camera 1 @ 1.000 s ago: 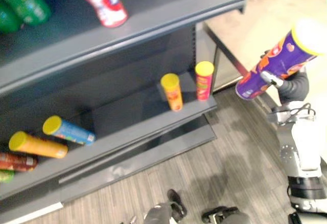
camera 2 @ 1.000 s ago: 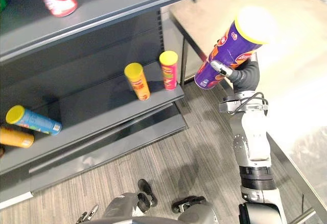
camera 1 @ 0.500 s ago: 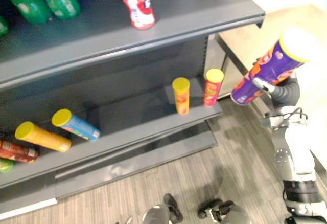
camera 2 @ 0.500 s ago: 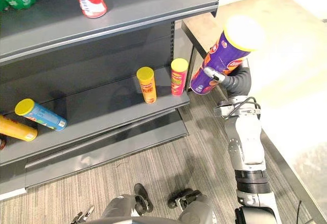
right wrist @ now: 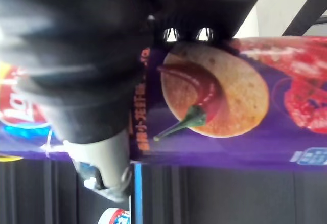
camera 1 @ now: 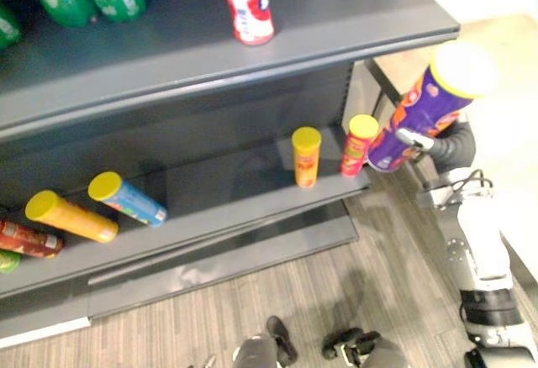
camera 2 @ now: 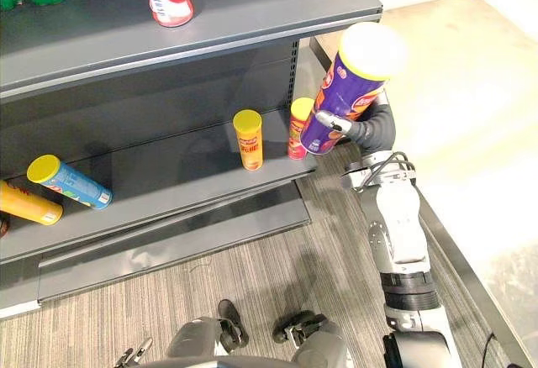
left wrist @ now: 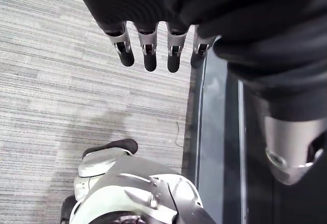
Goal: Put the gum and the chips on the shelf.
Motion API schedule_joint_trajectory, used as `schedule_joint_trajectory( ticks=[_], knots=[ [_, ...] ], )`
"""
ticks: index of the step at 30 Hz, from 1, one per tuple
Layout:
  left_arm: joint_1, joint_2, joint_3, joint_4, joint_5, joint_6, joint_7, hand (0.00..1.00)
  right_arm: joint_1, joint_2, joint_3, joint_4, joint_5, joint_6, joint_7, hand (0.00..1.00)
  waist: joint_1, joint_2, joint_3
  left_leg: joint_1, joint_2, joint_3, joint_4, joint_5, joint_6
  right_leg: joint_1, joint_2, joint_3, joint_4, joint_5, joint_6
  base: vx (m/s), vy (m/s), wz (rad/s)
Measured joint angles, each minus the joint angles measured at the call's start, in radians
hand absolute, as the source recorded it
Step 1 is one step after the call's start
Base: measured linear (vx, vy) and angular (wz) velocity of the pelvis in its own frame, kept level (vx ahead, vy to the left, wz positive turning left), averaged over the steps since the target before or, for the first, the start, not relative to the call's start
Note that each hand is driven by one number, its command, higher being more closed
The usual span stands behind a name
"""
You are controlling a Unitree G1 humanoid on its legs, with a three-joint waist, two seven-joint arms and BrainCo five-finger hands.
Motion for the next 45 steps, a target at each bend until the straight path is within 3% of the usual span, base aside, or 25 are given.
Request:
schedule_joint_trajectory(
  ticks=[6, 9, 10, 11, 12, 13, 14, 16, 19, 24, 31, 35, 45],
  knots=[
    [0.001, -0.016, -0.026, -0.011, -0.002, 0.005, 0.003, 0.00, 0.004, 0.036, 0.060, 0.003, 0.000, 0.018, 0.050, 1.00, 0.003, 0.003, 0.027, -0.009, -0.006, -0.038, 0.085, -0.052, 0.027, 0.040, -0.030, 0.005, 0.013, 0.016, 0.016, -0.03, 0.057, 0.17],
    [0.000, -0.022, -0.020, -0.036, -0.003, 0.034, 0.017, 0.00, 0.027, 0.060, 0.118, 0.003, 0.001, 0.022, 0.088, 1.00, 0.003, 0.025, 0.042, -0.028, 0.025, -0.087, 0.147, -0.096, 0.043, -0.005, -0.034, 0.140, 0.099, 0.139, -0.007, -0.04, 0.131, 0.34],
    [-0.001, -0.018, -0.015, -0.053, -0.003, 0.047, 0.032, 0.00, 0.035, 0.064, 0.133, 0.003, 0.001, 0.021, 0.100, 1.00, 0.000, 0.035, 0.047, -0.045, 0.035, -0.130, 0.174, -0.110, 0.051, -0.050, -0.002, 0.286, 0.124, 0.200, -0.014, -0.04, 0.143, 0.85],
    [-0.009, -0.005, -0.016, -0.072, -0.003, 0.054, 0.043, 0.00, 0.051, 0.074, 0.134, 0.002, 0.002, 0.021, 0.102, 1.00, -0.006, 0.041, 0.051, -0.070, 0.036, -0.191, 0.202, -0.122, 0.057, -0.085, 0.063, 0.457, 0.105, 0.182, 0.015, -0.02, 0.088, 1.04],
    [-0.017, 0.003, -0.016, -0.072, -0.003, 0.058, 0.045, 0.00, 0.060, 0.079, 0.134, 0.002, 0.002, 0.021, 0.099, 1.00, -0.009, 0.041, 0.052, -0.083, 0.033, -0.223, 0.214, -0.123, 0.057, -0.088, 0.097, 0.529, 0.084, 0.163, 0.043, 0.01, 0.044, 1.35],
    [-0.034, 0.016, -0.017, -0.072, -0.002, 0.061, 0.049, 0.00, 0.079, 0.081, 0.135, 0.001, 0.002, 0.021, 0.088, 1.00, -0.007, 0.040, 0.052, -0.102, 0.015, -0.274, 0.230, -0.126, 0.058, -0.088, 0.148, 0.646, 0.042, 0.120, 0.095, 0.04, 0.007, 1.46],
    [-0.048, 0.024, -0.017, -0.074, -0.002, 0.069, 0.060, 0.00, 0.088, 0.081, 0.138, 0.001, 0.002, 0.021, 0.074, 1.00, -0.004, 0.027, 0.055, -0.116, -0.013, -0.316, 0.242, -0.127, 0.059, -0.085, 0.178, 0.725, 0.001, 0.093, 0.134, 0.05, -0.003, 1.40],
    [-0.057, 0.026, -0.019, -0.074, -0.005, 0.080, 0.070, 0.00, 0.088, 0.081, 0.149, -0.006, 0.002, 0.018, 0.067, 1.00, -0.003, 0.009, 0.062, -0.138, -0.048, -0.359, 0.270, -0.133, 0.061, -0.086, 0.193, 0.775, -0.052, 0.076, 0.160, 0.04, -0.030, 1.07],
    [-0.048, 0.022, -0.031, -0.072, -0.033, 0.092, 0.078, 0.00, 0.089, 0.098, 0.169, -0.005, 0.004, 0.017, 0.069, 1.00, 0.007, 0.016, 0.067, -0.161, -0.071, -0.405, 0.296, -0.132, 0.065, -0.059, 0.201, 0.809, -0.099, 0.024, 0.198, 0.07, -0.070, 0.61],
    [-0.045, 0.009, -0.058, -0.081, -0.030, 0.079, 0.066, 0.00, 0.086, 0.098, 0.156, 0.004, 0.020, -0.010, 0.062, 1.00, 0.000, 0.013, 0.068, -0.165, -0.075, -0.431, 0.265, -0.098, 0.032, -0.008, 0.224, 0.788, -0.184, -0.037, 0.184, 0.03, -0.151, 0.15],
    [-0.044, 0.002, -0.071, -0.087, -0.031, 0.044, 0.041, 0.00, 0.087, 0.096, 0.100, 0.005, 0.022, -0.027, 0.034, 1.00, -0.029, 0.011, 0.089, -0.139, -0.069, -0.466, 0.065, 0.042, -0.026, -0.007, 0.262, 0.758, -0.260, -0.040, 0.180, -0.05, -0.170, 0.14],
    [-0.044, 0.005, -0.075, -0.087, -0.031, 0.033, 0.038, 0.00, 0.090, 0.099, 0.090, 0.004, 0.021, -0.049, 0.051, 1.00, -0.051, 0.011, 0.103, -0.084, -0.068, -0.436, -0.063, 0.101, -0.027, 0.001, 0.275, 0.769, -0.302, -0.024, 0.163, -0.07, -0.053, -0.10],
    [-0.058, 0.024, -0.103, -0.094, -0.021, -0.003, 0.030, 0.00, 0.095, 0.098, 0.099, 0.004, 0.003, -0.049, 0.079, 1.00, -0.058, 0.014, 0.113, -0.055, -0.066, -0.404, -0.155, 0.156, -0.030, -0.018, 0.291, 0.797, -0.319, -0.003, 0.157, 0.03, -0.003, -0.06]
  ],
)
